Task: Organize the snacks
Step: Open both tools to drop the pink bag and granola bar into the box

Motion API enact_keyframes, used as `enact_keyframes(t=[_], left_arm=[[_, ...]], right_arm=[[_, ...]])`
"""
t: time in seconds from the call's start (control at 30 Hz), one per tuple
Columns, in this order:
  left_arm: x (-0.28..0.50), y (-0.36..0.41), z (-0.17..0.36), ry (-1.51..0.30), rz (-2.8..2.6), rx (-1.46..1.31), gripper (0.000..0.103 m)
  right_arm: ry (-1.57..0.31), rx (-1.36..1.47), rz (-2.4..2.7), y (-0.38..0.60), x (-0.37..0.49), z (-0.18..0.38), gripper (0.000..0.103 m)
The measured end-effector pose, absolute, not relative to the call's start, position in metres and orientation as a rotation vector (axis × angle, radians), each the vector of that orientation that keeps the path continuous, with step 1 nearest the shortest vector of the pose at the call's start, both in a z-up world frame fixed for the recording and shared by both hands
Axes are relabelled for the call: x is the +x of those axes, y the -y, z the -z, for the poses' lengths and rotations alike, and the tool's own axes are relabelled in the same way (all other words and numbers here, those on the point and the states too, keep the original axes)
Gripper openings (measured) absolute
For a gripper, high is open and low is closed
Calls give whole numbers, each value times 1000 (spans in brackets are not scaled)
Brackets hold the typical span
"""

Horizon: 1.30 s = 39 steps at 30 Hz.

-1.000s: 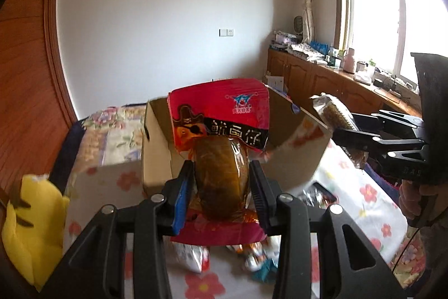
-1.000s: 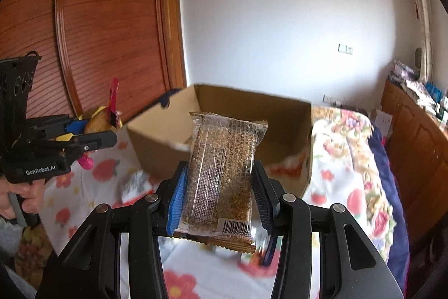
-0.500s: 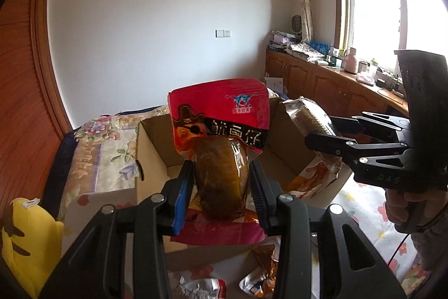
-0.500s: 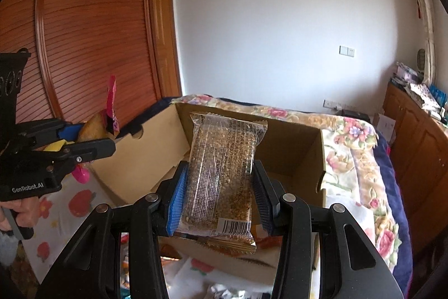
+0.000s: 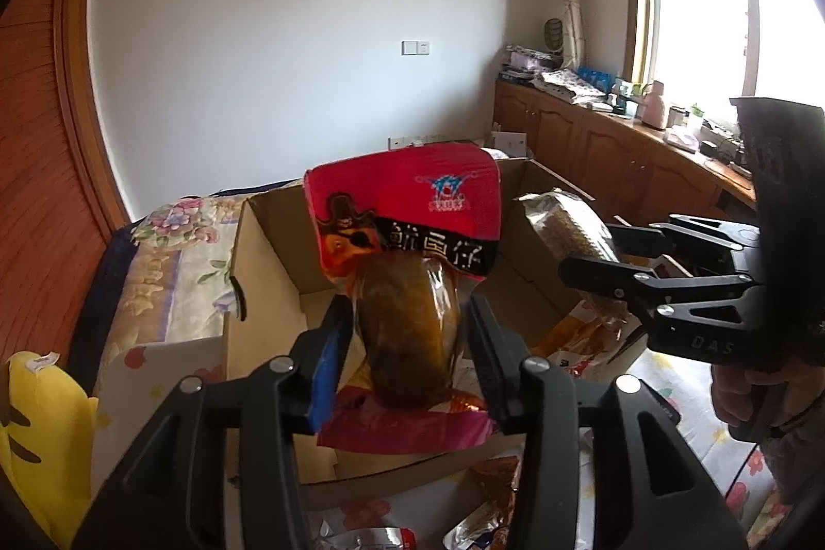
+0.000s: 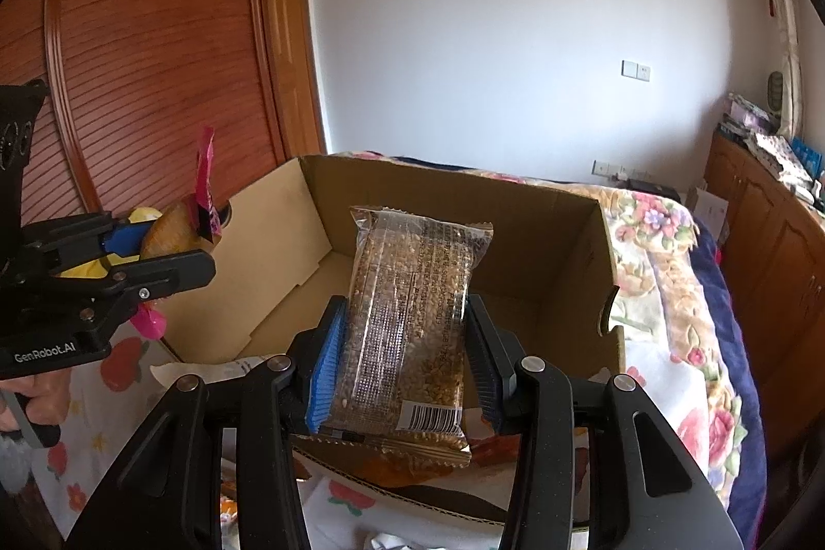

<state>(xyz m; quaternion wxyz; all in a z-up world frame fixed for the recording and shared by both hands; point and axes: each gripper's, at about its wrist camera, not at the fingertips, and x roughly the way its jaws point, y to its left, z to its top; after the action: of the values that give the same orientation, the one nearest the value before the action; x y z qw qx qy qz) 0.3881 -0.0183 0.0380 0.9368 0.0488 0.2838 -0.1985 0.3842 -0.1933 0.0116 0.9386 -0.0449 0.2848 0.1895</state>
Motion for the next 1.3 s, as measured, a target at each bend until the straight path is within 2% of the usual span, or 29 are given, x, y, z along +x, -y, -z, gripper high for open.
enact_keyframes(t=[0.17, 0.4, 0.9, 1.07, 1.3], left_arm=[[378, 12, -49, -543, 387, 83, 49], [359, 3, -63, -537, 362, 106, 49], [272, -19, -98, -522, 357, 125, 50], [257, -22, -92, -532, 352, 120, 50], [248, -28, -61, -570, 346, 107, 50]], right_arm=[[-585, -121, -372, 192, 383, -13, 50], [-577, -100, -347, 203, 366, -31, 52], [-544, -118, -309, 219, 254, -77, 56], [-560, -86, -318, 227, 240, -71, 59], [-617, -67, -300, 235, 240, -35, 66]])
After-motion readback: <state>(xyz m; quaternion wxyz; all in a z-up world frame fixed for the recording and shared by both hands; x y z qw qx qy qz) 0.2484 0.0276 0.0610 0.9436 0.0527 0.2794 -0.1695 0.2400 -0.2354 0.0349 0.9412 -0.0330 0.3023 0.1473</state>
